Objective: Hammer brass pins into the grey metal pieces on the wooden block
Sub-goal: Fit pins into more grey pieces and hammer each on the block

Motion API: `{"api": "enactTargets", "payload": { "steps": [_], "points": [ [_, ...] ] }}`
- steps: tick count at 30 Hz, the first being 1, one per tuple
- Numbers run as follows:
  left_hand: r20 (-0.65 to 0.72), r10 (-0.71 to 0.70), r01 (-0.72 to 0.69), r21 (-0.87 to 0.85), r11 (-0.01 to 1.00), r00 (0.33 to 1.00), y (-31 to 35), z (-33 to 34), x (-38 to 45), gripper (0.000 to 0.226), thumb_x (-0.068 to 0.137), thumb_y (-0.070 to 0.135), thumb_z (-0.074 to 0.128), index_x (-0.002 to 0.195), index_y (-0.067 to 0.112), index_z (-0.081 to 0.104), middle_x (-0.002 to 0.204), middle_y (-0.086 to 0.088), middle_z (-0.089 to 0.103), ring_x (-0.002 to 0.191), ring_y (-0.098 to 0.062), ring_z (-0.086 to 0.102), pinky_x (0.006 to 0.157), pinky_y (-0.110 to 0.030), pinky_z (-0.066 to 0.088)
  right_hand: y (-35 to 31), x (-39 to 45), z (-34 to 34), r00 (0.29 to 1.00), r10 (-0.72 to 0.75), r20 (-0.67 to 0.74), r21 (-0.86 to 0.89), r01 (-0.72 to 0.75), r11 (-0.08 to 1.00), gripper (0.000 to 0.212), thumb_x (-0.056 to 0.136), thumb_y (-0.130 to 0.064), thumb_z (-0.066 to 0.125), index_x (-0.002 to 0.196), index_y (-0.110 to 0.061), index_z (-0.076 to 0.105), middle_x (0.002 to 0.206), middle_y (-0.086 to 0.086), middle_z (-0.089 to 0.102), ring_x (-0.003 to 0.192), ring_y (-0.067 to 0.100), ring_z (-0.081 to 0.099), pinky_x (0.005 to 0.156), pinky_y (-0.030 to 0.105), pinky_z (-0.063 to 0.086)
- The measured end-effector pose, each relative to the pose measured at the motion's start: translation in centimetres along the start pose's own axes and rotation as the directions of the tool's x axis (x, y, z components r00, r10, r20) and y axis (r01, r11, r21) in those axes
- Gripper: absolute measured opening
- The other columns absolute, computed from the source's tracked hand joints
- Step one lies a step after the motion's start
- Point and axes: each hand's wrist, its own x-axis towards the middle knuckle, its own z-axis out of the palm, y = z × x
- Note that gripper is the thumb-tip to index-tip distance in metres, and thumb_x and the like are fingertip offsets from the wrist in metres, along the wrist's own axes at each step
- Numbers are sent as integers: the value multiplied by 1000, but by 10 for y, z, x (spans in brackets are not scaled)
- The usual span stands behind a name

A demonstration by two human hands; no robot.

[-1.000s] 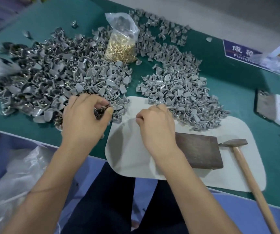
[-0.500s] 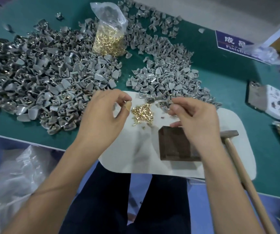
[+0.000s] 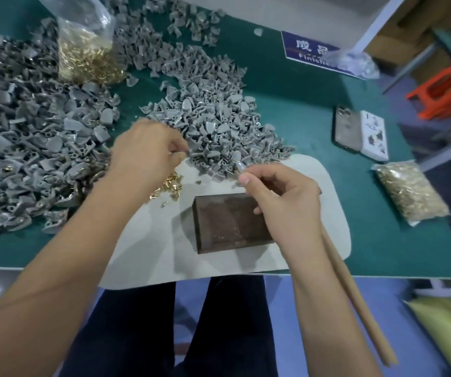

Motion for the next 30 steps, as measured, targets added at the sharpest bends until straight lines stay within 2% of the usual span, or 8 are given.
{"api": "enactTargets", "payload": {
  "steps": [3, 6, 9, 12, 16, 20, 25, 30],
  "points": [
    [-63, 9, -16, -115, 993, 998, 7, -8, -6, 8, 89, 42, 72, 96, 38, 73, 83, 19, 63, 92, -12, 57, 67, -30, 42, 0, -3, -5, 998, 63, 26, 163, -66, 984, 10, 88, -16, 79, 93, -23, 83, 79, 1, 77, 69, 13, 71, 51, 21, 52],
    [-22, 3, -15, -530, 848, 1000, 17, -19, -25, 5, 90, 39, 73, 90, 34, 71, 79, 14, 70, 69, -4, 59, 60, -22, 48, 1, -8, -11, 992, 109, 61, 294, -122, 948, 17, 90, -8, 76, 95, -23, 83, 82, 9, 77, 71, 15, 72, 55, 21, 54],
    [57, 63, -3, -724, 690, 996, 30, -22, -53, 6, 93, 32, 70, 96, 34, 75, 86, 8, 74, 70, -2, 63, 63, -9, 47, 2, -15, -15, 985, 135, 111, 365, -167, 916, 17, 89, -7, 77, 95, -22, 83, 88, 12, 78, 79, 17, 74, 59, 23, 56],
    [95, 121, -2, -777, 629, 988, 40, -14, -75, 16, 95, 23, 68, 101, 35, 77, 95, 13, 76, 86, -4, 67, 77, -12, 48, 1, -22, -19, 980, 136, 145, 387, -183, 904, 17, 89, -8, 77, 93, -23, 82, 90, 12, 79, 83, 19, 76, 58, 23, 57],
    [76, 123, -21, -768, 641, 990, 48, -2, -90, 16, 93, 21, 70, 99, 36, 76, 97, 22, 75, 90, 5, 67, 79, -12, 48, 3, -31, -23, 990, 61, 127, 248, -91, 964, 19, 91, -10, 75, 90, -28, 82, 80, 6, 78, 73, 14, 73, 53, 23, 53],
    [62, 171, -97, -617, 781, 983, 56, 6, -104, 18, 92, 23, 71, 106, 33, 76, 92, 22, 72, 89, 10, 62, 77, -6, 40, 7, -40, -29, 994, 4, 108, 100, -15, 995, 16, 91, -12, 75, 92, -28, 79, 79, -6, 77, 70, 11, 74, 54, 20, 52],
    [21, 248, -220, -391, 894, 969, 63, 7, -105, 21, 97, 24, 65, 117, 27, 73, 94, 11, 66, 96, -14, 48, 83, -23, 35, 12, -45, -37, 998, -15, 60, 17, 14, 1000, 15, 91, -14, 76, 92, -29, 77, 80, -12, 76, 69, 8, 71, 60, 17, 50],
    [-57, 167, -176, -357, 917, 984, 67, 8, -111, 21, 97, 43, 56, 110, 28, 64, 89, 14, 54, 93, -12, 45, 77, -18, 33, 16, -51, -39, 997, -73, 26, -9, 73, 997, 18, 89, -13, 77, 92, -30, 78, 84, -17, 74, 77, 1, 66, 70, 13, 46]
  ]
}}
